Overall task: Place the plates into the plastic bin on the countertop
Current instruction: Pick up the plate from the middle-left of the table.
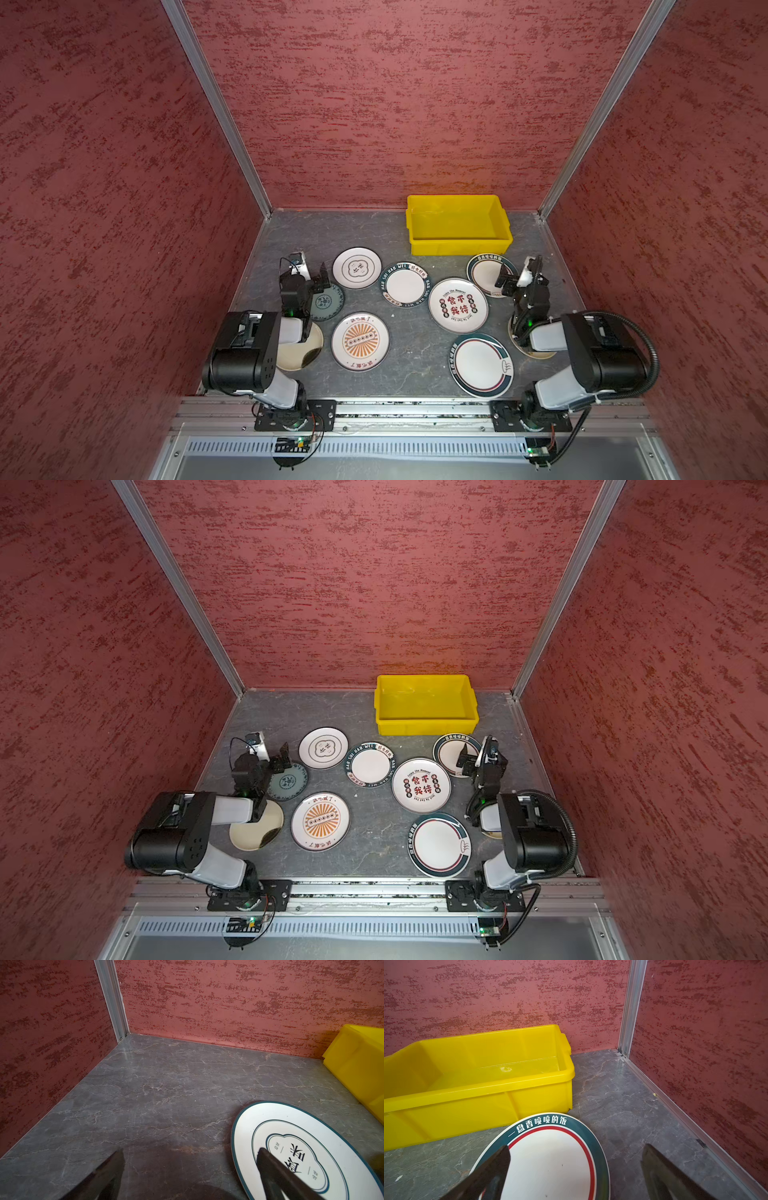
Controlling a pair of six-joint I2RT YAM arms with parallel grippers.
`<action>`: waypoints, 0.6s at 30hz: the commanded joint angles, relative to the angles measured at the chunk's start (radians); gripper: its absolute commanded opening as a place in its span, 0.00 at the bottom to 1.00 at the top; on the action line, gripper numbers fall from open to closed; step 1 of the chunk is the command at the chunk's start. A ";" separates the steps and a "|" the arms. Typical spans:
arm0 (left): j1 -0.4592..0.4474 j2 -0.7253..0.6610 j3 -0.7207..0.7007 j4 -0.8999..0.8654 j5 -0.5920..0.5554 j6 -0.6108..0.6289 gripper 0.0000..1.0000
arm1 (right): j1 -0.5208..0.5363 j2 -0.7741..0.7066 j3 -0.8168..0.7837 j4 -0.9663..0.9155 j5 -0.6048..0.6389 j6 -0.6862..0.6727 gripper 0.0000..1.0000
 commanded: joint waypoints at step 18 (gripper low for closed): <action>0.011 0.000 0.007 0.001 0.027 -0.001 0.99 | -0.008 0.003 0.004 0.023 -0.015 -0.002 0.99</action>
